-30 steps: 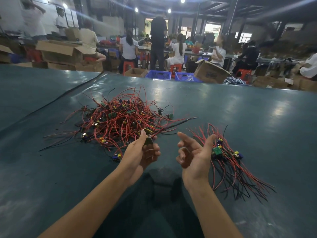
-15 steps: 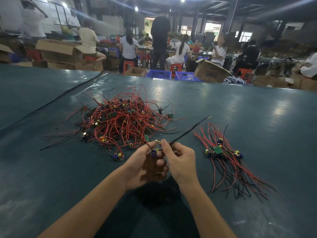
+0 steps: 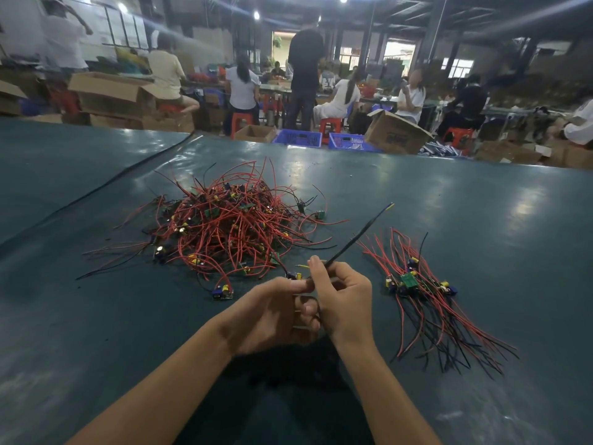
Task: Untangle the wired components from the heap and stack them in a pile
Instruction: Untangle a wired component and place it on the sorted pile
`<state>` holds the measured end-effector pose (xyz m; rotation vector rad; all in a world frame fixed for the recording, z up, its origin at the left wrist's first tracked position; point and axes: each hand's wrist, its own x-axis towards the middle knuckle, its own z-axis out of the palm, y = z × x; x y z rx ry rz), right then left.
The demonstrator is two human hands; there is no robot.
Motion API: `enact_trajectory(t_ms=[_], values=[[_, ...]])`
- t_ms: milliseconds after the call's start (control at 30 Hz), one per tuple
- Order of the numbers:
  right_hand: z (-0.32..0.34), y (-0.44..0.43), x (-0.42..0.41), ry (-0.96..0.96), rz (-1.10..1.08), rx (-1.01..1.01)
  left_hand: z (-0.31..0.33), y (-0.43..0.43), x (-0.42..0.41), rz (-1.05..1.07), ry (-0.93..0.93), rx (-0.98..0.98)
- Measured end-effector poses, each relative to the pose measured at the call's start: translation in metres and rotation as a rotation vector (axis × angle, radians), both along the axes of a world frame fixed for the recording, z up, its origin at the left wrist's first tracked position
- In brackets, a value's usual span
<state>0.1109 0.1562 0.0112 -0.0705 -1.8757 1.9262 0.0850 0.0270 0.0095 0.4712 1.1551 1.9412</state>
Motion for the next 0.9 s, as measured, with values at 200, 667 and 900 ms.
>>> enact_trajectory(t_ms=[200,667,900], values=[[-0.008,0.002,-0.005,0.072,-0.152,0.221,-0.005,0.017,-0.008,0.396,0.152,-0.326],[-0.006,0.000,-0.004,0.142,-0.213,0.112,-0.004,0.013,-0.005,0.859,0.634,-0.430],[-0.003,0.004,-0.001,0.139,-0.201,0.046,-0.006,0.014,-0.001,0.829,0.769,-0.400]])
